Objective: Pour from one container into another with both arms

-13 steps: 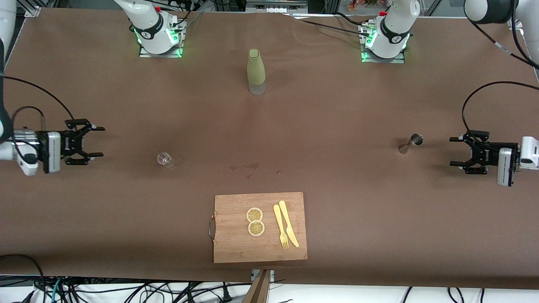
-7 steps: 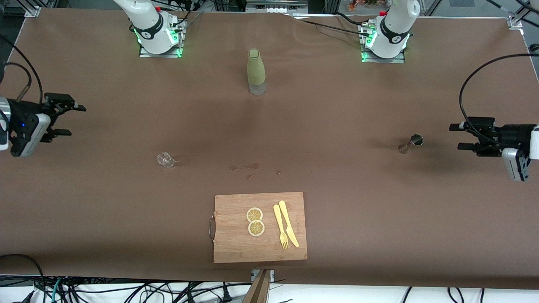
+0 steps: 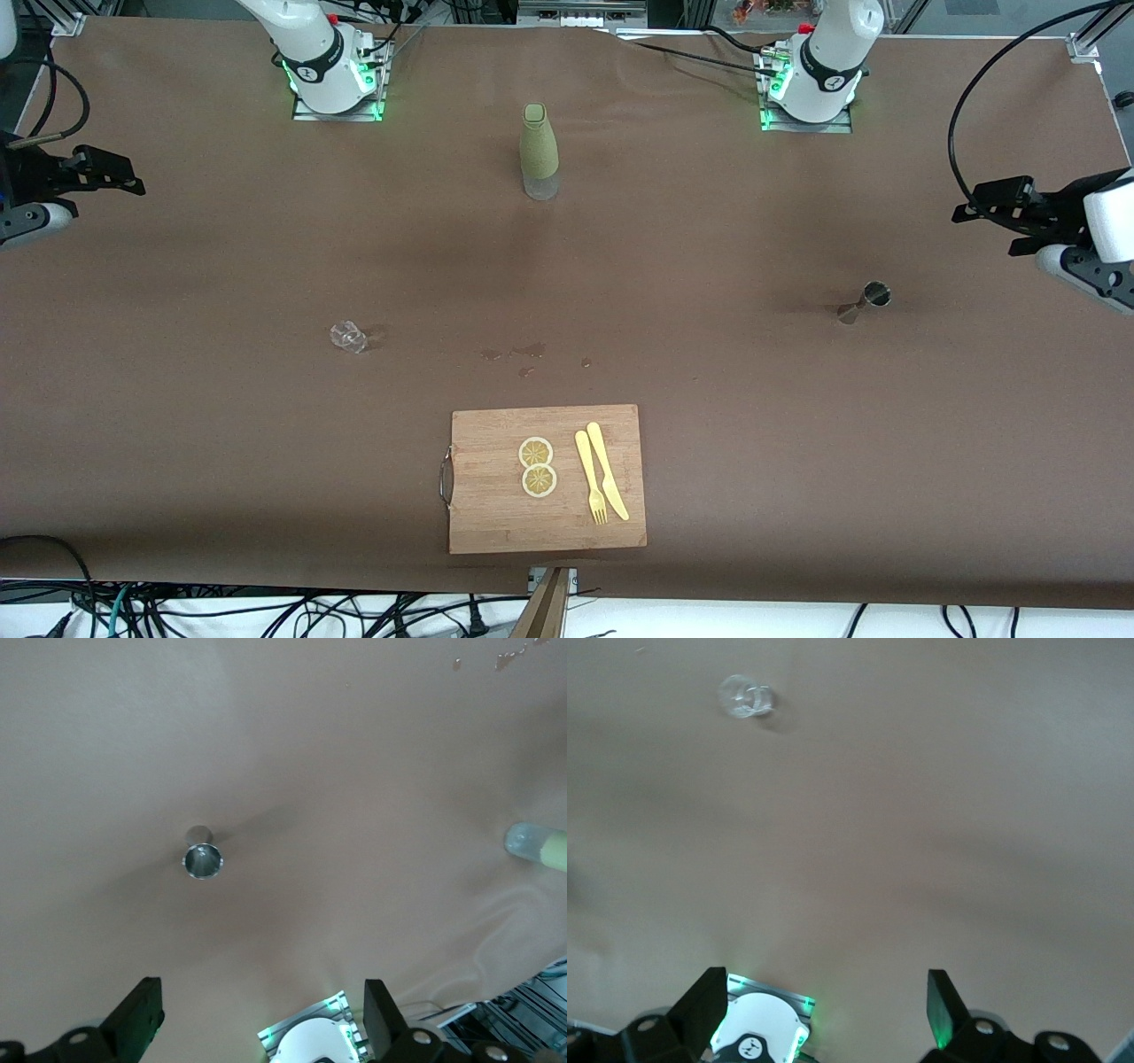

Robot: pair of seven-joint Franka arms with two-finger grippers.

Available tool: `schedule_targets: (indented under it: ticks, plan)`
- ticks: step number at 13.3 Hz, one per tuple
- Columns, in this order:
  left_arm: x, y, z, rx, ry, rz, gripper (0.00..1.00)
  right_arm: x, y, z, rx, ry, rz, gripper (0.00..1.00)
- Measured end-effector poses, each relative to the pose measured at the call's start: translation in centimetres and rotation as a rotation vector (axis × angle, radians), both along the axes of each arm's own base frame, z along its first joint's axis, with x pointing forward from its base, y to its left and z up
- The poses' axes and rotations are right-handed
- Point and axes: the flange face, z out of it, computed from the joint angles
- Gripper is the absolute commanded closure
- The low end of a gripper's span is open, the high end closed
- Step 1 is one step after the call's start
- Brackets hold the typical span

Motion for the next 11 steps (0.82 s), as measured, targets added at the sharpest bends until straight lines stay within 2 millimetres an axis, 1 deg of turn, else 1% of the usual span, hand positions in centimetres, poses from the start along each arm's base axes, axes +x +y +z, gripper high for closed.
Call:
schedule_targets:
  ticks: [2, 3, 4, 5, 6, 7, 9, 10, 11]
  plan:
    - [0.1, 0.3, 0.6, 0.034, -0.013, -0.002, 0.00, -0.3, 0.9, 1.3, -0.041, -0.034, -0.101, 0.00]
    - [0.1, 0.1, 0.9, 0.058, -0.019, -0.003, 0.00, -0.2, 0.9, 1.8, -0.049, -0.064, -0.138, 0.00]
    - [0.2, -0.5, 1.3, 0.080, -0.023, 0.023, 0.00, 0.2, 0.8, 2.1, -0.052, -0.103, -0.164, 0.00]
    - [0.3, -1.8, 1.9, 0.106, -0.023, 0.089, 0.00, 0.9, 0.7, 2.2, -0.053, -0.157, -0.178, 0.00]
    - [0.4, -3.6, 2.4, 0.133, -0.019, 0.178, 0.00, 1.5, 0.7, 1.9, -0.048, -0.199, -0.185, 0.00]
    - [0.3, -5.3, 3.0, 0.153, -0.017, 0.251, 0.00, 1.8, 0.9, 1.4, -0.035, -0.207, -0.187, 0.00]
    - [-0.3, -8.3, 4.2, 0.177, -0.021, 0.331, 0.00, 1.7, 1.2, 0.8, -0.017, -0.198, -0.188, 0.00]
    - [-0.5, -9.3, 4.5, 0.189, -0.017, 0.375, 0.00, 1.7, 1.4, 0.8, -0.014, -0.197, -0.188, 0.00]
    - [-0.6, -10.0, 4.6, 0.197, -0.012, 0.408, 0.00, 1.7, 1.6, 0.8, -0.013, -0.195, -0.187, 0.00]
